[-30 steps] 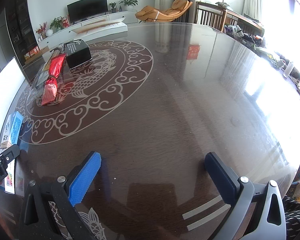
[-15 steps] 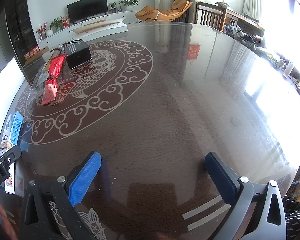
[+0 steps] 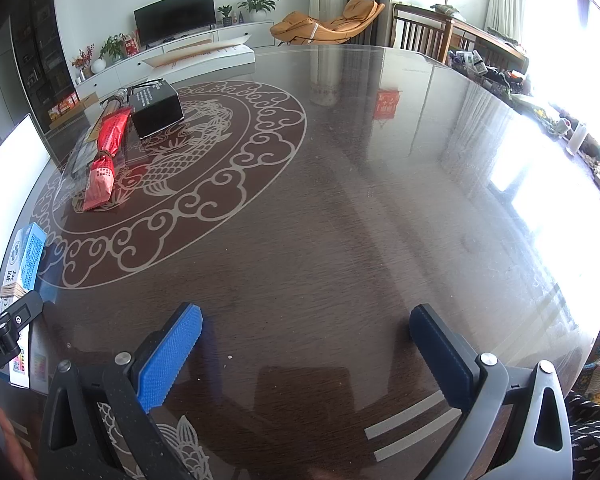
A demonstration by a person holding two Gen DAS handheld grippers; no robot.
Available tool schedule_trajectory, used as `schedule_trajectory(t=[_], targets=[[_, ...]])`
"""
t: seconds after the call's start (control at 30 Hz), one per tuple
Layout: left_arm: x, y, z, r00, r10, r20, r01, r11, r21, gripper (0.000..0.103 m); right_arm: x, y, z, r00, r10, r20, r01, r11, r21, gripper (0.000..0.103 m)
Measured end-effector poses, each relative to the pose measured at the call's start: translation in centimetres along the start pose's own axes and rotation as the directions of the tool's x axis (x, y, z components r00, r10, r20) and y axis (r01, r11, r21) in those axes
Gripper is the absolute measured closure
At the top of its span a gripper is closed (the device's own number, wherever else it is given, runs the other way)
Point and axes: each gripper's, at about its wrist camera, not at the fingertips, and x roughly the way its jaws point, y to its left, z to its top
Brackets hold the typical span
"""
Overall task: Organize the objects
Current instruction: 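Hold the nail cream box in the left tool while the right tool reaches the red packet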
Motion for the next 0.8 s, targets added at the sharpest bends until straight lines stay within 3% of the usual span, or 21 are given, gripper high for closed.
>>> schedule_trajectory(t=[0.4,0.6,0.7,0.8], targets=[[0.0,0.0,0.0,1.0,0.001,0.0,-0.001,1.0,0.0,0.0,0.0,-0.3,0.1,1.0,0.023,-0.001,-0.023,1.0,0.009,0.0],[0.0,0.0,0.0,1.0,0.001,0.001,-0.001,1.0,-0.001,0.0,-0.1,-1.7,1.6,0.979,0.202,-0.008,-0.199,0.972,0.126,0.0],[0.0,0.0,0.0,1.0,0.001,0.001,-0.001,1.0,-0.001,0.0,0.7,1.6,4.5,0.952,0.299,-0.057,-0.297,0.954,0.043,0.001],[0.0,-0.1,0.0,1.0,0.002,0.001,-0.002,1.0,-0.001,0.0,0.7,6.1,7.6,0.928,0.371,-0.035,-0.372,0.926,-0.069,0.005]])
